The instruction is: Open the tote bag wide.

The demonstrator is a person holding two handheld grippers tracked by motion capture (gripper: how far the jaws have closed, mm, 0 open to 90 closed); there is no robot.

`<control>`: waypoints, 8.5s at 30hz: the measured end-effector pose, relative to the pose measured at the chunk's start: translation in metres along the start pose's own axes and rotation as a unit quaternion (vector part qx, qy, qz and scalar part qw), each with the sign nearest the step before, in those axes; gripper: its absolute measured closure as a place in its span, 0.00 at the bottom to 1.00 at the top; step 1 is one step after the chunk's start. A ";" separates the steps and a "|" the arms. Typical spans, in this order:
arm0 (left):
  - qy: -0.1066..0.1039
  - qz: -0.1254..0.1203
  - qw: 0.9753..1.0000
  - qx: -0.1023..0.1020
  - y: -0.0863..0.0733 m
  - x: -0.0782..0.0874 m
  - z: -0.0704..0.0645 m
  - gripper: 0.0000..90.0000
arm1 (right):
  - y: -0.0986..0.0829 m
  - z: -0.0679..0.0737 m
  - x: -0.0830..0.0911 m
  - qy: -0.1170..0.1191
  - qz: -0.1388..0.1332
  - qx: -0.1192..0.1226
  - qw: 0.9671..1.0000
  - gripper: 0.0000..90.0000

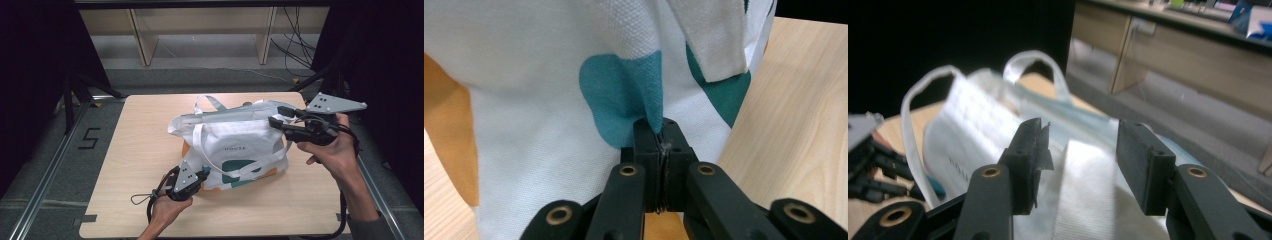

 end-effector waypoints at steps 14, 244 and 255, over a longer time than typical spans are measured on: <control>0.003 0.055 0.998 0.023 -0.013 -0.030 0.003 0.98 | -0.016 0.046 0.004 -0.001 0.025 0.120 0.992 0.88; -0.027 0.072 0.993 0.094 -0.018 -0.013 0.065 0.87 | -0.168 -0.009 -0.082 0.002 0.168 0.000 0.986 0.91; -0.033 0.098 0.991 0.088 -0.039 -0.028 0.054 0.90 | -0.196 0.012 -0.079 0.028 0.210 0.013 0.977 0.89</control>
Point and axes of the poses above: each handheld gripper's, and its own axes: x roughly backward along the jaws, y roughly out of its top, z roughly to its left, the point moved 2 cm from there along -x, roughly forward along the jaws, and after that the axes turned 1 degree about -y, right-handed, at the moved point
